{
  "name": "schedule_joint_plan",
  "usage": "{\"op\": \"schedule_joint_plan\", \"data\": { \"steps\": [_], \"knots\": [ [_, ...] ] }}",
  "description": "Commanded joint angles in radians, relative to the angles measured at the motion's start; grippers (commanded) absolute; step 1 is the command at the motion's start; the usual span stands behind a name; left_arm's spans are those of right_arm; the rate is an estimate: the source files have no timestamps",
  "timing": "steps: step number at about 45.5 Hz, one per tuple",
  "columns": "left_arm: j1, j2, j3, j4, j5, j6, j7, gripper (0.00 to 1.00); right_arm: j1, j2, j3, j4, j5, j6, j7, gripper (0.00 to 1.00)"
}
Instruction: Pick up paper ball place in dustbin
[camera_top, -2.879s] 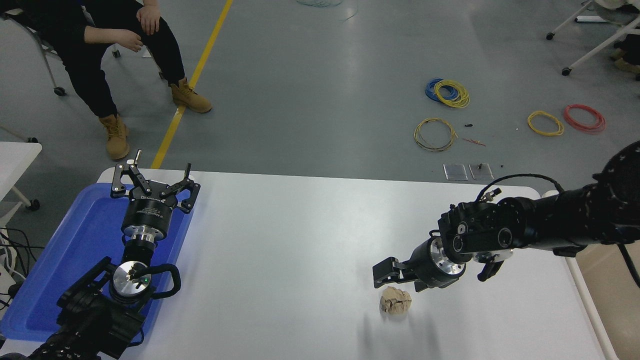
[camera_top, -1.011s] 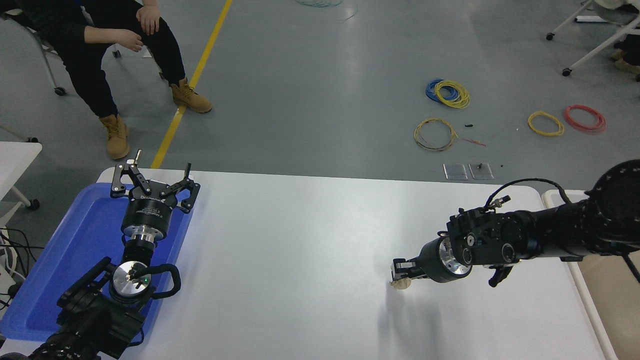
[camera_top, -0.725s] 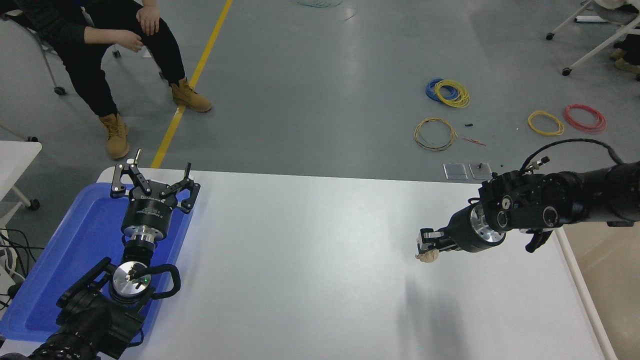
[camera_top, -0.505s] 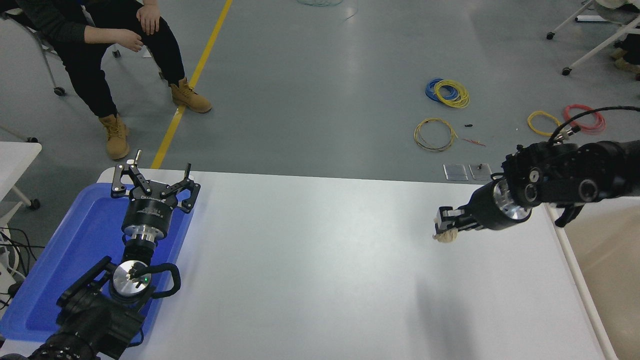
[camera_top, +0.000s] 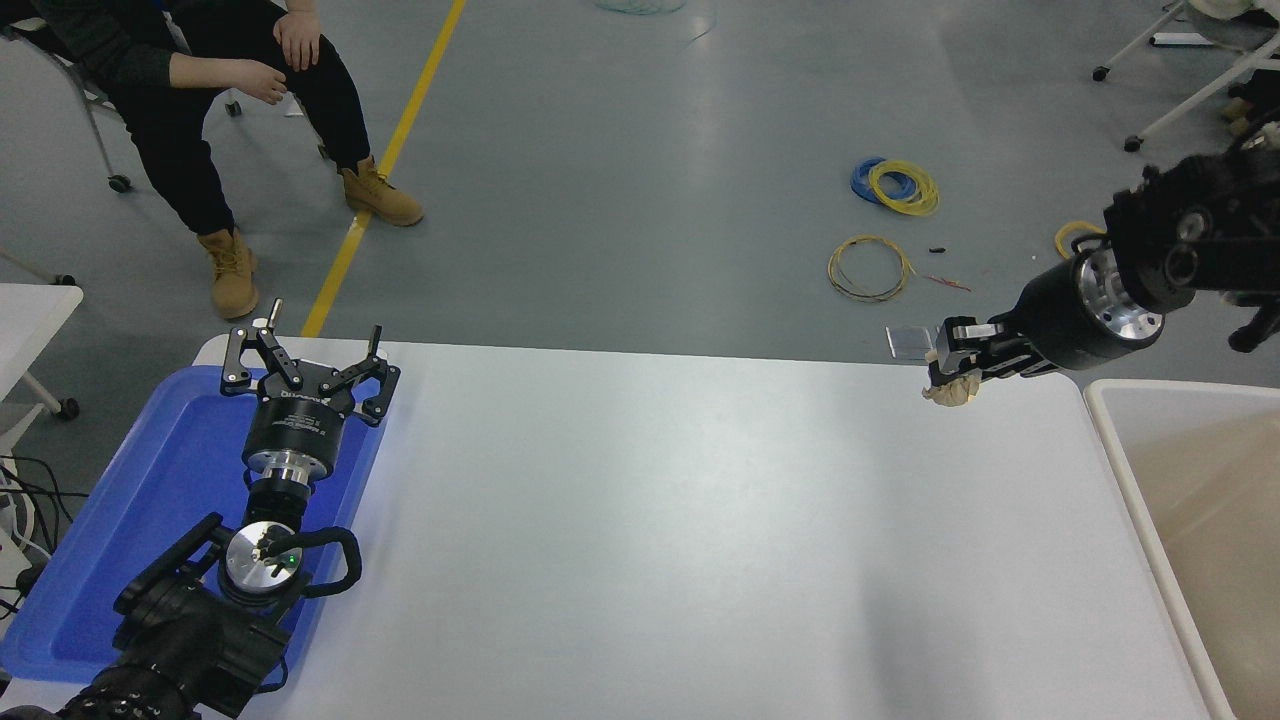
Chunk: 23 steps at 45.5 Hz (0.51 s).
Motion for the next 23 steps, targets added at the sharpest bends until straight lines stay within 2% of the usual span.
{"op": "schedule_joint_plan", "data": {
  "steps": [1,23],
  "knots": [
    [0.0,0.001,0.0,0.0,0.0,0.001,0.0,1.0,0.063,-0.016,-0.008,0.01,-0.005,0.038,0.0,0.0],
    [0.002,0.001,0.0,0.0,0.0,0.001,0.0,1.0,0.058,-0.014,-0.007,0.01,-0.022,0.035,0.0,0.0]
  ]
}}
